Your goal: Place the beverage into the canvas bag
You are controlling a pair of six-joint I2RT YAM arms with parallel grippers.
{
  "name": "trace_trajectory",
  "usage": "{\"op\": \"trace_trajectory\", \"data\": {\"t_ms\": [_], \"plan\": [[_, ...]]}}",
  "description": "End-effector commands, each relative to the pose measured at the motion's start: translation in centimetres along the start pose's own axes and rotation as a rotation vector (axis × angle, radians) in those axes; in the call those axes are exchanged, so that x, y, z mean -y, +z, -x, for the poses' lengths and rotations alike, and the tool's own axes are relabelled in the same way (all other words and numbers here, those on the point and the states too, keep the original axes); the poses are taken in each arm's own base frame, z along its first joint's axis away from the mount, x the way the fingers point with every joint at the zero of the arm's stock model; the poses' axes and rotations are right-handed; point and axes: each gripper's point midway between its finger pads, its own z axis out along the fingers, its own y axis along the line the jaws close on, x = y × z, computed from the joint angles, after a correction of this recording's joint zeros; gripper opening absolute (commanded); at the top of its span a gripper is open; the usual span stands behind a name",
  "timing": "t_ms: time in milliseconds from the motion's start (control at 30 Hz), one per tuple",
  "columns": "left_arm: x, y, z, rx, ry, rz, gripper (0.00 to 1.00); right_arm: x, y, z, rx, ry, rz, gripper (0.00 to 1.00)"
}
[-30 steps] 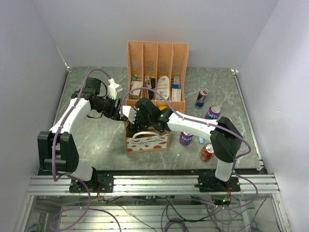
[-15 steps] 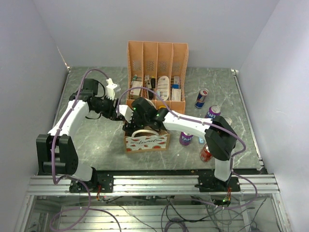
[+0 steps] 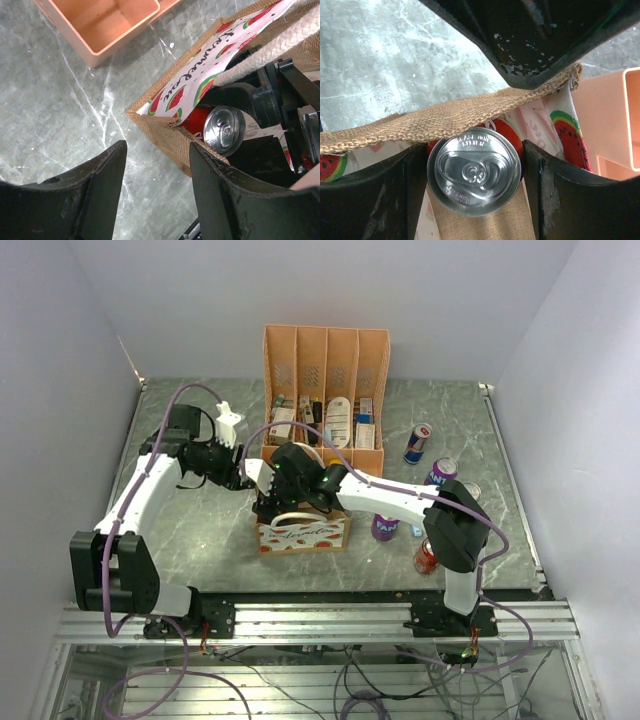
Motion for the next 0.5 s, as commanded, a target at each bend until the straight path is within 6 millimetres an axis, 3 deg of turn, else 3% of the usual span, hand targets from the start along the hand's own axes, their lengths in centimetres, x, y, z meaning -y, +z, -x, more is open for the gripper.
{"op": "trace_trajectory", "data": {"t_ms": [0,200,467], "plan": [[1.2,-0.9,0.7,0.041,0.07,-0.013,0.64,1.9,-0.9,3.5,0.087,0.001,-0.065,0.74],[1.3,-1.5,0.9,0.052,0.09,0.002,0.63,2.0,-1.8,4.9,0.103,-0.018,-0.062,0.87],[1.5,-2.5,1.8,0.076,0.12,0.03,0.63,2.3,-3.5,6.4,0.121,-0.037,-0.075,0.84]]}}
